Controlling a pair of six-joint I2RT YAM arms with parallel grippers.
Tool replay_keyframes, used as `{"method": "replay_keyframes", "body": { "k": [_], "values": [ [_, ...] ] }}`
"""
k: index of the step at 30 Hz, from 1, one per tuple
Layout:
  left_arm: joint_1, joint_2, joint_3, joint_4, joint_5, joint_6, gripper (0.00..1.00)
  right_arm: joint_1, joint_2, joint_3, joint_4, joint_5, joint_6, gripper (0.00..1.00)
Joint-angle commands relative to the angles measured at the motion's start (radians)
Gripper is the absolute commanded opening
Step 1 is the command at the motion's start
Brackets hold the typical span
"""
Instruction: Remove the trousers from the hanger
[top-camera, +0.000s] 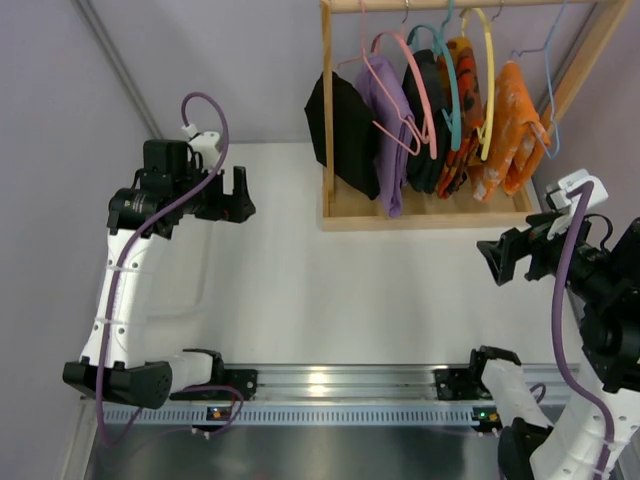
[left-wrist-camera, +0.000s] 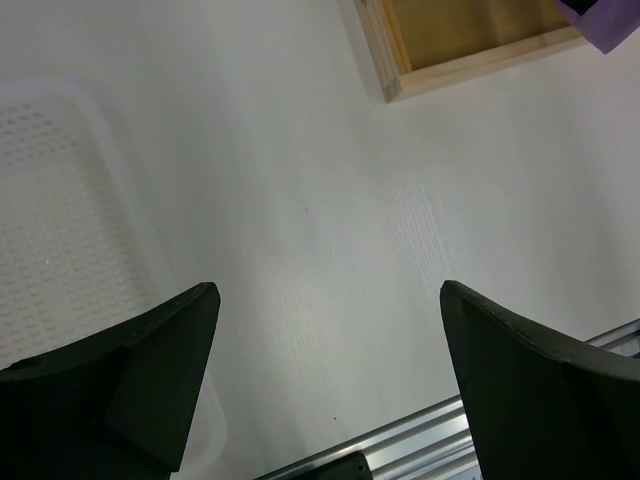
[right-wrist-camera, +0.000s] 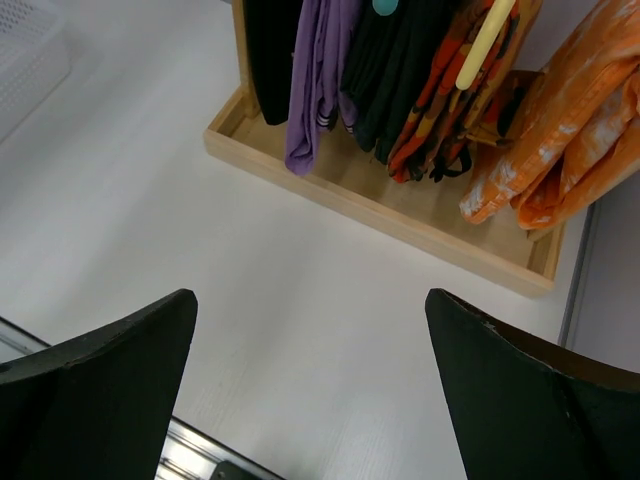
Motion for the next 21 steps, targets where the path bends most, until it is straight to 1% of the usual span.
{"method": "replay_keyframes", "body": {
  "k": [1, 4, 6, 10, 11, 12, 13, 15, 17, 18, 20, 21],
  "values": [
    [0.004, -0.019, 0.001, 0.063, -0.035, -0.025, 0.98, 0.01, 0.042, 0.064, 0.026, -0.006, 0.006, 0.99],
    [0.008, -0.017, 0.001, 0.064, -0.032, -0.025, 0.98, 0.01, 0.096, 0.138, 0.018, -0.028, 0.007, 0.99],
    [0.014, -0.022, 0.007, 0.063, -0.026, -0.027, 0.98, 0.009, 0.144, 0.198, 0.027, -0.077, 0.026, 1.0],
    [0.088, -0.046, -0.012, 0.064, 0.026, -0.041, 0.98, 0.01, 0.24, 0.309, 0.073, -0.156, 0.063, 0.99],
    [0.102, -0.052, -0.019, 0.064, 0.042, -0.045, 0.98, 0.009, 0.289, 0.339, 0.082, -0.181, 0.082, 0.99],
    [0.126, -0.057, -0.033, 0.066, 0.08, -0.047, 0.98, 0.009, 0.312, 0.4, 0.117, -0.19, 0.095, 0.99],
    [0.158, -0.068, -0.039, 0.066, 0.092, -0.053, 0.98, 0.016, 0.358, 0.431, 0.136, -0.192, 0.108, 0.99],
    [0.2, -0.078, -0.05, 0.066, 0.128, -0.054, 0.98, 0.036, 0.4, 0.509, 0.192, -0.169, 0.144, 0.99],
    [0.226, -0.092, -0.058, 0.064, 0.14, -0.059, 0.98, 0.111, 0.455, 0.575, 0.217, -0.089, 0.153, 0.99],
    [0.24, -0.101, -0.059, 0.064, 0.14, -0.059, 0.98, 0.175, 0.472, 0.592, 0.228, -0.066, 0.155, 0.99],
    [0.249, -0.109, -0.065, 0.064, 0.145, -0.059, 0.98, 0.23, 0.519, 0.647, 0.265, 0.013, 0.161, 0.99],
    [0.252, -0.112, -0.068, 0.064, 0.145, -0.061, 0.98, 0.318, 0.533, 0.662, 0.275, 0.043, 0.158, 1.0]
  ]
}}
